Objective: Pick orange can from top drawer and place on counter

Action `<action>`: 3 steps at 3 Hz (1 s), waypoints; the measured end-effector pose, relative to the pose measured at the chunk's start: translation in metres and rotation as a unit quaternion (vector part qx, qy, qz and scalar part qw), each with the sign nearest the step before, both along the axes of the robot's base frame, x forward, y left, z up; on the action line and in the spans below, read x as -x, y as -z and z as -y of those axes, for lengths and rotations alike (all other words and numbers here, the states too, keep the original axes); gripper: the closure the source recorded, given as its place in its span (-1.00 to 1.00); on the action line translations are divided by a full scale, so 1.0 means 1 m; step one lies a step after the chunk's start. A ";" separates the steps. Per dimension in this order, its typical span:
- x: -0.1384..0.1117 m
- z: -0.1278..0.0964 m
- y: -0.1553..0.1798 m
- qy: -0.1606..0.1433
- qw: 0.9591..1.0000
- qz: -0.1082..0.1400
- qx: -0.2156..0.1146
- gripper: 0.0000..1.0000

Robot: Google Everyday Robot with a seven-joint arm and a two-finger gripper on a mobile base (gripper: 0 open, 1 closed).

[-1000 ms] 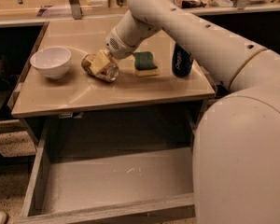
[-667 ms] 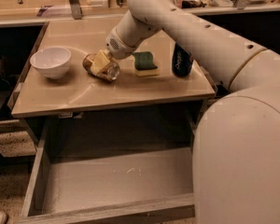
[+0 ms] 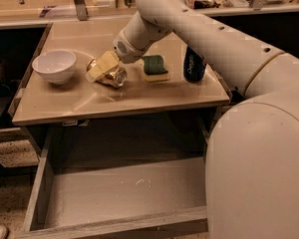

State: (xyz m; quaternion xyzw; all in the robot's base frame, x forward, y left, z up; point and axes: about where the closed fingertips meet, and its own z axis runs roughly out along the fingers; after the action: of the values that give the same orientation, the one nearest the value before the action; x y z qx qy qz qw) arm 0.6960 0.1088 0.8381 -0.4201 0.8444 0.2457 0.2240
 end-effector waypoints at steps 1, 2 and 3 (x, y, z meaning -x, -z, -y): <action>-0.011 0.002 -0.024 0.012 0.999 0.014 0.035 -1.00; -0.025 0.011 -0.080 0.029 0.994 0.046 0.092 -1.00; -0.033 0.033 -0.141 0.058 0.983 0.085 0.153 -1.00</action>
Offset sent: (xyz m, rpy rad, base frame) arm 0.0535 -0.0316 0.1852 -0.3319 -0.1965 -0.1108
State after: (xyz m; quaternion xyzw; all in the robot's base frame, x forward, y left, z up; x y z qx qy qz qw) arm 0.7287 0.0753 0.9793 -0.4196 0.8726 0.0632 0.2417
